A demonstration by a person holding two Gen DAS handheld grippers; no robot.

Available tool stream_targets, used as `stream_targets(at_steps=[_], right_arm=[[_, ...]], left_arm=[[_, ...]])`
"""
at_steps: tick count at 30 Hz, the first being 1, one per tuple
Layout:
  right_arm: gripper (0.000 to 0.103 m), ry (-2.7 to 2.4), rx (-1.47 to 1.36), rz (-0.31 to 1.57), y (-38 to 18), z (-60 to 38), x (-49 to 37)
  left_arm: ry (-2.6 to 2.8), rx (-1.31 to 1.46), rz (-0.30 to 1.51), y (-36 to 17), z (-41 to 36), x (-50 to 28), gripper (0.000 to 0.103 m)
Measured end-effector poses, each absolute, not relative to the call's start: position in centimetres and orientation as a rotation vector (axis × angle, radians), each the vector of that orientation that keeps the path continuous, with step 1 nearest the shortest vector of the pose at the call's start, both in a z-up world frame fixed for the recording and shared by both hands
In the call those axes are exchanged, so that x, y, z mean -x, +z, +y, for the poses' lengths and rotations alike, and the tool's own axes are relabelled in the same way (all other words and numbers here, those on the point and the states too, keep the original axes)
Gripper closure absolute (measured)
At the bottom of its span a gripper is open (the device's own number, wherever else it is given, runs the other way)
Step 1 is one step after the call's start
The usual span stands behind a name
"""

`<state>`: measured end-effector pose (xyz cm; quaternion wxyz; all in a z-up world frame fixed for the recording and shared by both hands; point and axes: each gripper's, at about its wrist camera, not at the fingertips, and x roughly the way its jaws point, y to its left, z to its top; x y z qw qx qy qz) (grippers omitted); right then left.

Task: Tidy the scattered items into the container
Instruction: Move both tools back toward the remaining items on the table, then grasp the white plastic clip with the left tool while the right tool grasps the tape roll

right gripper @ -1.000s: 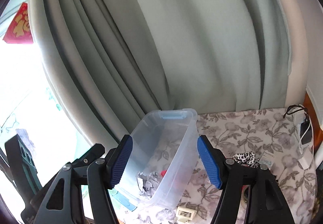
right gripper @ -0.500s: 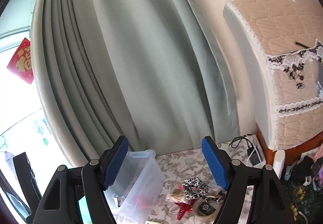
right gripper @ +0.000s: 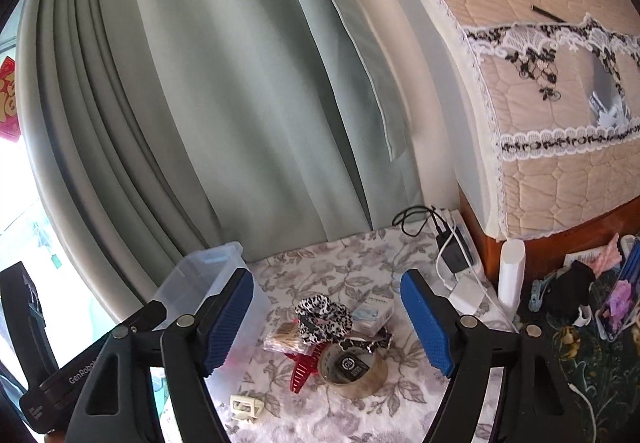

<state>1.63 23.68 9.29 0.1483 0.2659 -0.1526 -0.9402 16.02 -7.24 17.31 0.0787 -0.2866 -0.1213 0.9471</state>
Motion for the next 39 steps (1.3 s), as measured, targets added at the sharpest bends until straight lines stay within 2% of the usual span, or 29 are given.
stream_targets(at_steps=[8,11,16,19,23,27,32,39], right_arm=[[0.024,-2.573,-1.204,-0.395,-1.3,22.6,2.3],[0.024,-2.548,-1.281,-0.392,-3.9,22.1,3.2],[0.024,-2.513,-1.356,-0.382,-6.5,21.5,4.4],[0.028,-2.513,-1.398,-0.407,-7.4,21.5,4.8],[0.031,-2.505,-1.410,-0.407,-8.3,21.1,5.2],[0.031,-2.504,-1.421,-0.415,-9.3,20.4,6.0],[0.034,-2.519,-1.445,-0.452,-10.4,20.4,7.2],[0.056,-2.524,-1.464,-0.540,-11.6,20.7,8.6]], left_arm=[[2.871,1.163,-0.222,9.1,-7.5,-15.2,0.028],[2.884,1.242,-0.214,6.5,-7.7,-15.1,0.028],[2.909,1.292,-0.192,4.2,-7.9,-15.3,0.028],[2.930,1.286,-0.186,3.2,-7.9,-15.6,0.028],[2.958,1.276,-0.099,2.0,-7.4,-16.1,0.028],[2.983,1.348,-0.043,-0.1,-7.5,-15.5,0.028],[2.987,1.475,-0.065,-2.6,-8.5,-14.0,0.028],[2.966,1.533,-0.039,-4.4,-8.4,-12.1,0.028]])
